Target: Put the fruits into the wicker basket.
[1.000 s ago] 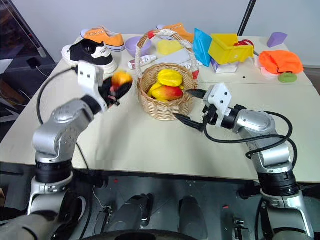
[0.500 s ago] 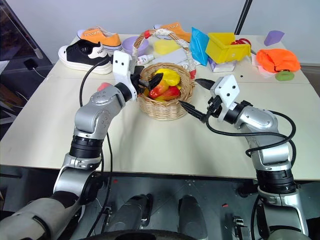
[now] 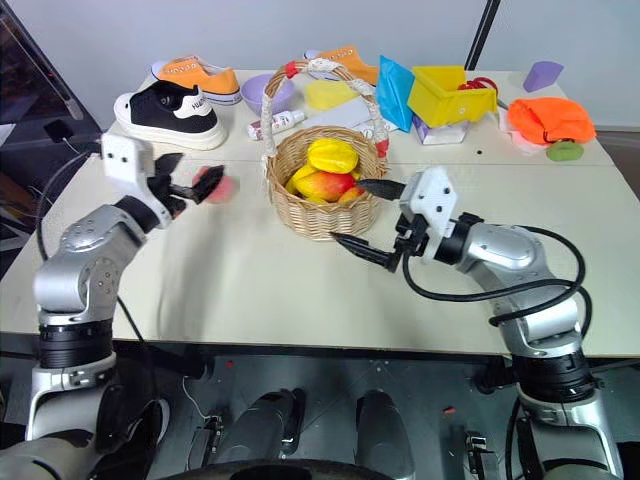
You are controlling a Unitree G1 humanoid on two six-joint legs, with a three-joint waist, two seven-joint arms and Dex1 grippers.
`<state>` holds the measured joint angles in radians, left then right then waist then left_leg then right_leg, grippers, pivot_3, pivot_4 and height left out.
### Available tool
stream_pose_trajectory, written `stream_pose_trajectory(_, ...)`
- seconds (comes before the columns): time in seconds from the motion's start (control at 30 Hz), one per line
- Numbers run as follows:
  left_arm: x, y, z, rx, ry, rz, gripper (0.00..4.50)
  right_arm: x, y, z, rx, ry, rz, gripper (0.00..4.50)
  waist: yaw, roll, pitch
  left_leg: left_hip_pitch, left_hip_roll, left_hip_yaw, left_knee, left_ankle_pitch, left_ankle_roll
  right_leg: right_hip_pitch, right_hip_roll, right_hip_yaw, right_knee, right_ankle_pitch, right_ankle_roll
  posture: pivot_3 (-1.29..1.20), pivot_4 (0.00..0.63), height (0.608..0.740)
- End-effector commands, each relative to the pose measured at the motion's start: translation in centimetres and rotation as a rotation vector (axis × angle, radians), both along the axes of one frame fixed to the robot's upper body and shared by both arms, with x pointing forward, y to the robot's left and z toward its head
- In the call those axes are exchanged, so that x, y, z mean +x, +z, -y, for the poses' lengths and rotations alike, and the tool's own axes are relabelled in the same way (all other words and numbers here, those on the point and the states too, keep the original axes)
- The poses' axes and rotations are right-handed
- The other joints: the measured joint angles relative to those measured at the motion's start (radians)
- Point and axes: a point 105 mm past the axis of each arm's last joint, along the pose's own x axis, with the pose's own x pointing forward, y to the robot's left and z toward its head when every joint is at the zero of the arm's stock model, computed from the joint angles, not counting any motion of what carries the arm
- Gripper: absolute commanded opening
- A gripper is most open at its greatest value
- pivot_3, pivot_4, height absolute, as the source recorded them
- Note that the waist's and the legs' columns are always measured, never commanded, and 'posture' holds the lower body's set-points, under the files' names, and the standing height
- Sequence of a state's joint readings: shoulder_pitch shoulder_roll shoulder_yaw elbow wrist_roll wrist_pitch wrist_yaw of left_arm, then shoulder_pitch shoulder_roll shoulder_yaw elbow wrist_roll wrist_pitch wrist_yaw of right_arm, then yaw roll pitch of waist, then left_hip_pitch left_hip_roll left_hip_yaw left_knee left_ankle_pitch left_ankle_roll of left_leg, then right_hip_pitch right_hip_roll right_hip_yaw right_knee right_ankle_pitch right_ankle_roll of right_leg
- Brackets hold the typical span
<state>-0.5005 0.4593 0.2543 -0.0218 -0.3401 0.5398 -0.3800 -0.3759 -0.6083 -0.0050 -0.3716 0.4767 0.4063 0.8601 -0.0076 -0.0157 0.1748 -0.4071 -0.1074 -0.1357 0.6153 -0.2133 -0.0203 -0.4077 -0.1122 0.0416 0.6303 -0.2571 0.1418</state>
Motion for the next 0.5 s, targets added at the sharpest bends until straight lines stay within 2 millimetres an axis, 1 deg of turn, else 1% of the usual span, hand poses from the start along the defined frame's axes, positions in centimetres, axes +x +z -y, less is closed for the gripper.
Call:
stream_pose_trajectory(0.03,1.9,-0.1,-3.8,0.004,0.183,0.002,4.46,-0.3,1.3,-0.9,0.010,0.025,0.056,4.50,0.004,0.000,0.000,0.000,0.000,0.000,0.000,0.000,0.000,0.000,0.000,0.000,0.000,0.000,0.000,0.00,0.150,0.740)
stream_pose_trajectory(0.07,2.4,-0.3,-4.1,0.014,0.203,-0.002,4.46,-0.3,1.2,-1.1,0.007,0.029,0.057,4.50,0.007,0.000,0.000,0.000,0.000,0.000,0.000,0.000,0.000,0.000,0.000,0.000,0.000,0.000,0.000,0.00,0.150,0.740)
stream_pose_trajectory(0.1,2.8,-0.2,-4.0,0.024,0.198,0.007,4.46,-0.3,1.3,-1.2,0.006,0.032,0.059,4.50,0.010,0.000,0.000,-0.001,0.000,0.000,0.000,0.000,0.000,0.000,0.000,0.000,0.000,0.000,0.000,0.00,0.150,0.740)
stream_pose_trajectory(0.23,4.7,-0.9,-2.4,-0.021,0.126,-0.036,4.46,-0.2,1.5,-1.6,0.018,0.037,0.064,4.50,0.022,-0.001,0.000,-0.001,0.000,-0.001,0.000,0.000,0.000,-0.001,0.000,-0.001,0.000,0.000,0.000,0.00,0.150,0.740)
stream_pose_trajectory(0.27,5.1,-0.8,-2.0,-0.026,0.096,-0.033,4.46,-0.2,1.5,-1.7,0.019,0.036,0.067,4.50,0.021,-0.001,0.000,-0.001,0.000,-0.001,0.000,0.000,0.000,-0.001,0.000,-0.001,0.000,0.000,0.000,0.00,0.150,0.740)
stream_pose_trajectory(0.4,5.6,0.1,-1.2,-0.035,0.043,0.001,4.46,-0.3,1.4,-1.6,0.022,0.030,0.067,4.50,0.013,-0.001,0.000,-0.001,-0.001,0.000,0.000,0.000,0.000,-0.001,0.000,-0.001,-0.001,0.000,0.000,0.00,0.150,0.740)
stream_pose_trajectory(0.5,6.1,-0.7,-0.9,-0.024,0.028,-0.030,4.46,-0.4,1.2,-1.5,0.024,0.023,0.066,4.50,0.008,-0.001,0.000,-0.001,0.000,-0.001,-0.001,0.000,0.000,-0.002,0.000,-0.001,0.001,0.000,0.000,0.00,0.150,0.740)
